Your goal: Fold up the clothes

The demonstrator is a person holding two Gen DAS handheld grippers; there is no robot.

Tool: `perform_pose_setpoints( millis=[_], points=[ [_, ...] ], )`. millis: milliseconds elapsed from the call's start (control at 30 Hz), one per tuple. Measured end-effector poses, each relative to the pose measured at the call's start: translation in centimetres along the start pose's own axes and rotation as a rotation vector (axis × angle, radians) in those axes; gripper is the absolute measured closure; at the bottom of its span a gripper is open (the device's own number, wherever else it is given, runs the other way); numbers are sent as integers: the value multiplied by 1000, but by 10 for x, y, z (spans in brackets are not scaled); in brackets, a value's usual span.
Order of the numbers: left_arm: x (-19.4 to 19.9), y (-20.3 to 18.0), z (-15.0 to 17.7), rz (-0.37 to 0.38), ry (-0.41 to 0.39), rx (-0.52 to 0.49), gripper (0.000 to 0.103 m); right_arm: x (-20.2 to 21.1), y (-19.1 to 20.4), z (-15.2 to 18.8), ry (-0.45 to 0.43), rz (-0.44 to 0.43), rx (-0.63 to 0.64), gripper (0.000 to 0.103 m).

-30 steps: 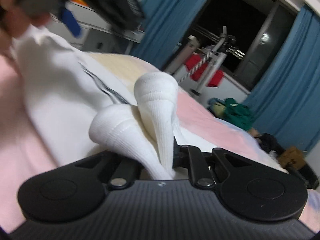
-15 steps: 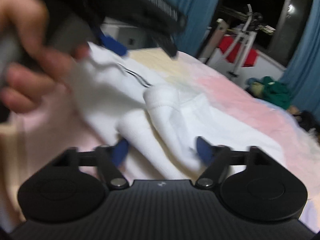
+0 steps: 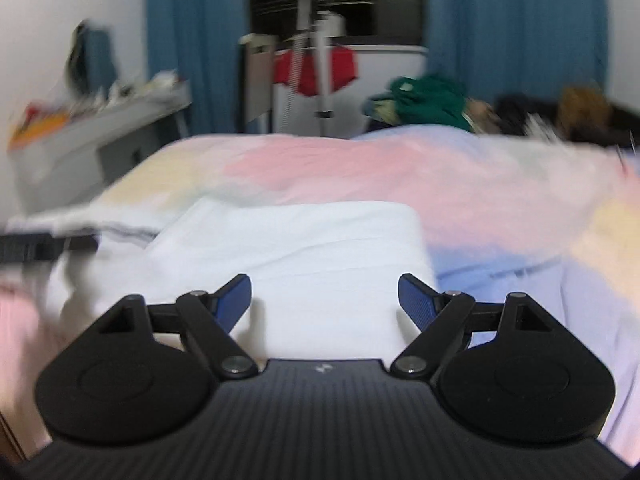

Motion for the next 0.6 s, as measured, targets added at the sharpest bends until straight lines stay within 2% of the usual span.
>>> perform_pose_setpoints(
  millis=[100, 267, 433, 600],
  points=[
    [-14, -5, 9, -29, 53, -29, 15, -8, -8, 3, 27, -2, -39, 21],
    [-25, -19, 17, -90, 76, -132, 12, -29, -9, 24, 165, -14, -49, 21],
    [-34, -31, 20, -109, 80, -185, 11, -26, -7, 27, 167, -12, -57, 20],
    [-37, -31, 21, -103, 88, -185, 11, -27, -14, 28, 166, -27, -92, 20]
  ],
)
Point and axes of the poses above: each gripper's, at about its wrist camera, not at the fingertips, and x roughly against the way its jaws point, y to its left, z to its underside, the point moved 3 cm from there along -x, roughly the way its jaws point
